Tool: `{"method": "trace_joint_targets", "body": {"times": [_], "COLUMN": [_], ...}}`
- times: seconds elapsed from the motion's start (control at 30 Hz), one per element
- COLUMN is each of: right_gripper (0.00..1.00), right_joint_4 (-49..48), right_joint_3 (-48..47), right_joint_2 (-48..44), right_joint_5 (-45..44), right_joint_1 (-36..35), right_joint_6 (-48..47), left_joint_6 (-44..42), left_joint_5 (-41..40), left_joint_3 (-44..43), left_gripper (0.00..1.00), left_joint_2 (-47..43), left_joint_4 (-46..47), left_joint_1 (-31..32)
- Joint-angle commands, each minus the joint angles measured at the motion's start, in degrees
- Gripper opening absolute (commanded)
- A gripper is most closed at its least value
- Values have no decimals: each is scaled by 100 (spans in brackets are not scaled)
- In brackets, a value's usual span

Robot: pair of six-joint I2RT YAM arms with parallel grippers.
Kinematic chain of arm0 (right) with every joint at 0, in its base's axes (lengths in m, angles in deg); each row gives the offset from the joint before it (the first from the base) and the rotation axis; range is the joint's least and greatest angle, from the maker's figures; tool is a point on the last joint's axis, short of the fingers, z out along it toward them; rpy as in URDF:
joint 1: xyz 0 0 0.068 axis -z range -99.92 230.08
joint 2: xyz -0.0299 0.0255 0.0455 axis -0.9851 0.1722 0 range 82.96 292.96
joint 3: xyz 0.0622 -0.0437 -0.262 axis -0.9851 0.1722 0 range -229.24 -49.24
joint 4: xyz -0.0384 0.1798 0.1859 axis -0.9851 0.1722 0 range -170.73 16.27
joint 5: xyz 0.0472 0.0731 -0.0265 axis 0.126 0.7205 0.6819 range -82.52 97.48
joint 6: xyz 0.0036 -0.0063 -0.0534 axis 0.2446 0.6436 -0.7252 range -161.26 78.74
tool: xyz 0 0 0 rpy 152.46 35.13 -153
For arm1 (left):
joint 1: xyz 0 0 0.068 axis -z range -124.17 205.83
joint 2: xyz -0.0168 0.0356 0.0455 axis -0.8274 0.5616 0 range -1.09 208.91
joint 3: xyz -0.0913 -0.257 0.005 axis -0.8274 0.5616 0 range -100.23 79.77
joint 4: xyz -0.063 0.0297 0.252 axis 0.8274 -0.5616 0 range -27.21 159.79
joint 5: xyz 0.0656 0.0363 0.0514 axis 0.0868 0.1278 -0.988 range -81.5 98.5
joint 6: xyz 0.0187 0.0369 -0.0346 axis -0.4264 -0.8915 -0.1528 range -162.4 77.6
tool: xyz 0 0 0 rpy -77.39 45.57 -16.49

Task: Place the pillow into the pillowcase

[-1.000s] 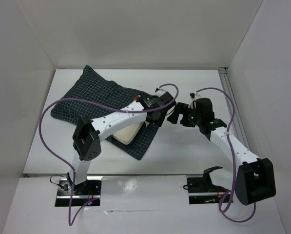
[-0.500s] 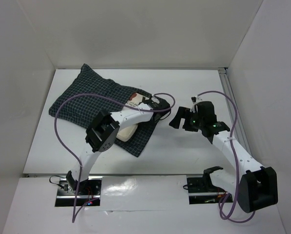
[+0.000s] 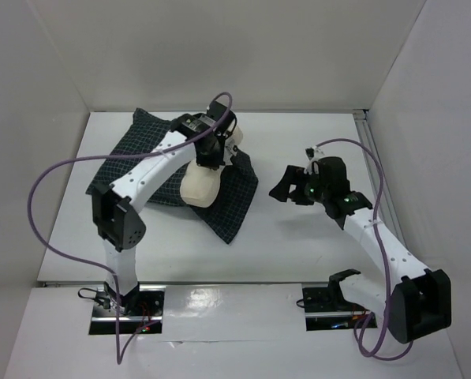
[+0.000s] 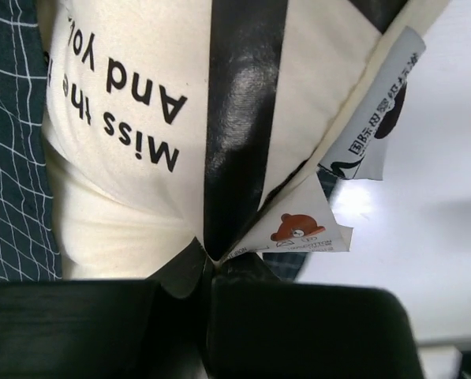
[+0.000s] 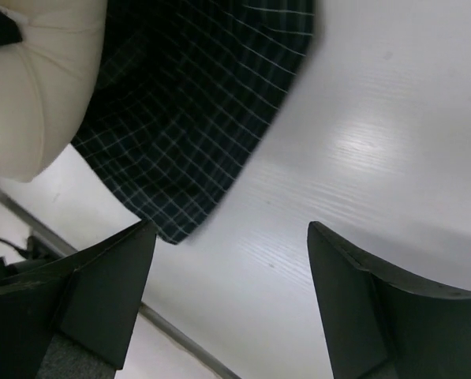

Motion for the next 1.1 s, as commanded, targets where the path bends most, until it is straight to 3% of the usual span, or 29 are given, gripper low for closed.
{"method": "trace_joint_targets", "body": {"times": [0.0,0.1,0.3,0.37,0.57,0.67,0.7,0.83,1.07], "right_gripper": [82,69,61,54,51,62,72,78,83], "right_joint_4": [-786,-1121,-1954,-2148,-3133,-3932,-4230,-4977,-4491], "right_joint_3": [-560,-772,-1045,-1124,-1080,-1133,-1133,-1195,-2204], "right_joint_2": [256,599,1530,1917,2768,3236,3341,3746,4791], "right_joint_5": [62,-368,-861,-985,-1249,-1249,-1336,-1635,-3145], "right_joint_1": [-645,-1130,-1931,-1984,-2115,-2177,-2177,-2177,-2283], "right_joint_6": [481,596,1026,1106,1247,1247,1247,1308,1650], "left_joint_6": [338,462,585,637,638,585,585,585,532], "left_joint_5": [1205,1408,1417,1417,1767,1768,1768,1900,2075], "left_joint_3": [-109,-109,-478,-584,-1084,-1261,-1313,-1313,-1313], "left_gripper": [0,0,0,0,0,0,0,0,0], "left_joint_2": [-504,-575,-628,-628,-680,-628,-628,-698,-874], "left_joint_4": [185,317,318,265,265,186,125,124,19], "left_joint_1": [143,143,143,91,29,-24,-24,-76,-77]}}
